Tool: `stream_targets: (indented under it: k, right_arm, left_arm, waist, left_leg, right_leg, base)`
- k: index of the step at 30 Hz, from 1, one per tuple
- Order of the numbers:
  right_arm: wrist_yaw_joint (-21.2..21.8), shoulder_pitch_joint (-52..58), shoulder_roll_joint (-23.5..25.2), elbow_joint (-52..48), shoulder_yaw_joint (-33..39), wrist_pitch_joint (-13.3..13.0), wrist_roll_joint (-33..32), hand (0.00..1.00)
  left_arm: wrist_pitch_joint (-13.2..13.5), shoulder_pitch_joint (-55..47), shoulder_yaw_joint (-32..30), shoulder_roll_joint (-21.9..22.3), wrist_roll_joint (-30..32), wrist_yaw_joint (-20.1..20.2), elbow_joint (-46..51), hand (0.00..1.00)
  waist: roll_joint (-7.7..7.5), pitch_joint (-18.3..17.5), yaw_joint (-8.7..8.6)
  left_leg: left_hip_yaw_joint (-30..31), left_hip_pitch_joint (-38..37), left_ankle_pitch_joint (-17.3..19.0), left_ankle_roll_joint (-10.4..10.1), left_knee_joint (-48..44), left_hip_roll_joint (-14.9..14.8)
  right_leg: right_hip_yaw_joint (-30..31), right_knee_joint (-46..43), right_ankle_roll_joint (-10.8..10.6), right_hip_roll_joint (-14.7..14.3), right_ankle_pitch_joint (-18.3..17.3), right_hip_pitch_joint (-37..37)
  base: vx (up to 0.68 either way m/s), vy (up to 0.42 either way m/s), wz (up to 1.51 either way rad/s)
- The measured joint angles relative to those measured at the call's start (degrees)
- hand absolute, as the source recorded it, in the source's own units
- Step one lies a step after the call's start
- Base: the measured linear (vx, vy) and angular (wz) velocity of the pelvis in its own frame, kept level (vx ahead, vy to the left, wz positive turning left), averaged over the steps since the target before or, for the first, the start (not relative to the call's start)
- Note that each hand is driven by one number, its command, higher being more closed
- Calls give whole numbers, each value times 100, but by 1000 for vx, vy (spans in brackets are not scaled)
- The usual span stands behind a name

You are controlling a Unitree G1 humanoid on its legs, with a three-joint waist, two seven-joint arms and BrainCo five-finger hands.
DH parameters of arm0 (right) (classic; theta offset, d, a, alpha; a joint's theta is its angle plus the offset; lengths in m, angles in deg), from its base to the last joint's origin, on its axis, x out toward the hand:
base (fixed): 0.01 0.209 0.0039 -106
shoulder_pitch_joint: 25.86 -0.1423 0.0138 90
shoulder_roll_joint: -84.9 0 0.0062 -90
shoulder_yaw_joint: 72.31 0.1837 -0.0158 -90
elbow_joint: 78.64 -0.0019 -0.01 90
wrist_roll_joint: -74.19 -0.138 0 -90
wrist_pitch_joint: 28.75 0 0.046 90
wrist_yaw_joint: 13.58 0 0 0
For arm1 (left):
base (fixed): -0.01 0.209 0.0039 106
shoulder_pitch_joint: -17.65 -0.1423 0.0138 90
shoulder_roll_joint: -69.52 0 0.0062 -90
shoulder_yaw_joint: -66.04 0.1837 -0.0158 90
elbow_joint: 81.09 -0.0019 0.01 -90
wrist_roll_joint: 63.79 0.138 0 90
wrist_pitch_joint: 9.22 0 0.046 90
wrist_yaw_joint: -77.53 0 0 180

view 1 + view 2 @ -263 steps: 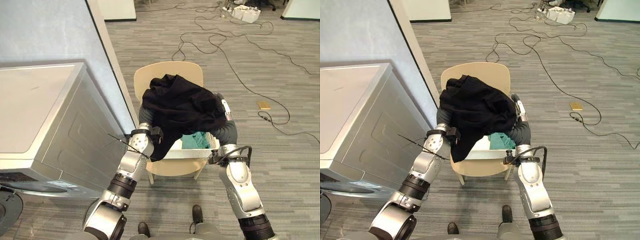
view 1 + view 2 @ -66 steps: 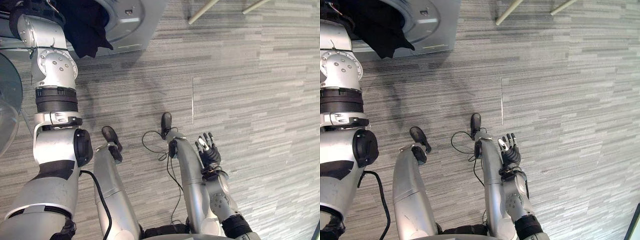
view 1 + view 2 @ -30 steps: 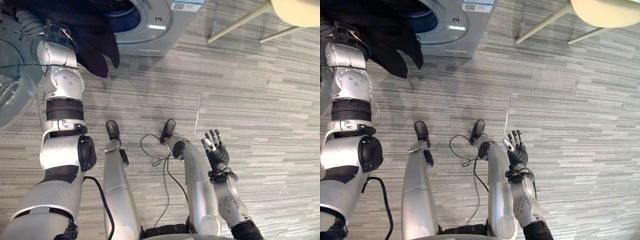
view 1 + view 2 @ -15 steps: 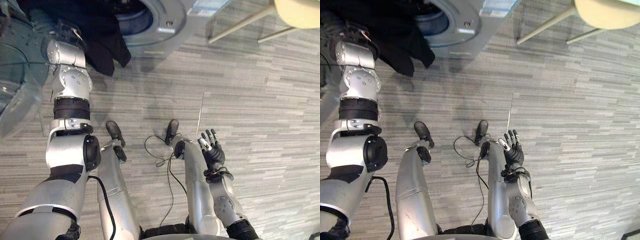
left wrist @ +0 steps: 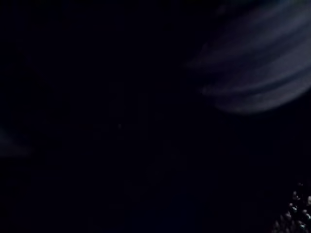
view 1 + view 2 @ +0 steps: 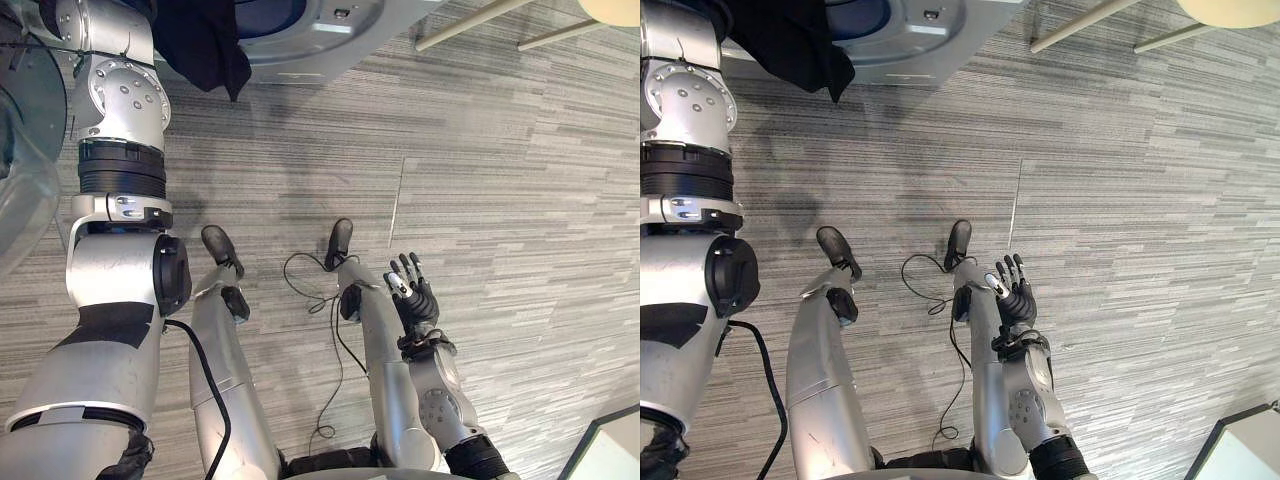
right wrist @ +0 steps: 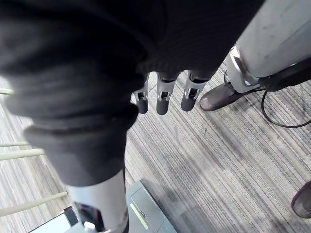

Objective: Pick up the laundry basket with both hands and put the clothes into the washing machine.

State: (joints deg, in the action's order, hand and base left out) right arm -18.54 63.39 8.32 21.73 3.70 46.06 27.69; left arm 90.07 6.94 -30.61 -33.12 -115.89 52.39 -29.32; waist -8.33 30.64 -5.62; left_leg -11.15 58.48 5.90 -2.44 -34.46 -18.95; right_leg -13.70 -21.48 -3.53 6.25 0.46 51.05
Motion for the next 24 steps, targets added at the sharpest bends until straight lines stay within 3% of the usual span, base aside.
stream_targets:
  k: [4,13,14,17,20,22,24]
  right_arm:
    - [-13,6,-59,-29,132,0,36,0]
    - [-37,92,-333,-594,225,-6,221,0]
    - [-39,132,-406,-708,224,-6,226,0]
    - [-25,309,-719,-1138,291,-19,245,0]
    - [-17,700,-796,-1391,507,-64,264,0]
    - [8,806,-884,-1399,643,-64,262,0]
    - [176,814,-914,-1410,838,-105,253,0]
  left_arm:
    - [2,116,29,-1,1,-10,1,100]
    - [31,1130,445,-388,-139,-54,18,100]
    - [80,1136,455,-446,-143,-124,30,0]
    - [108,1364,523,-607,-148,-368,59,0]
    - [97,1468,662,-857,60,-326,190,0]
    - [-132,1456,647,-1051,993,-345,179,0]
    - [-678,1398,654,-1323,2767,-241,156,0]
  waist:
    - [0,0,-24]
    - [1,0,-76]
    - [0,0,-68]
    - [1,0,-38]
    - [0,0,-37]
    - [1,0,-51]
    - [0,0,-33]
  left_leg:
    - [-57,-73,-22,-15,157,-1]
    - [-338,102,-118,-4,460,-18]
    - [-360,118,-116,-6,461,-21]
    - [-406,218,-95,2,463,-88]
    - [-460,282,-42,-6,454,-96]
    - [-485,288,-42,-6,439,-108]
    - [-490,285,-42,-6,373,-165]
  right_leg:
    - [46,226,-10,-53,106,-39]
    - [225,1690,-87,-247,936,-174]
    - [277,1801,-157,-258,1039,-173]
    - [350,2265,-273,-348,1569,-170]
    - [458,2516,-295,-365,1754,-167]
    - [530,2581,-318,-376,1829,-167]
    - [605,2580,-282,-424,1890,-168]
  base:
    - [36,1,-10]
    - [21,-16,-17]
    - [5,-16,-27]
    - [-12,-10,-32]
    - [-30,-9,-16]
    - [-36,-15,-13]
    - [-36,-19,-15]
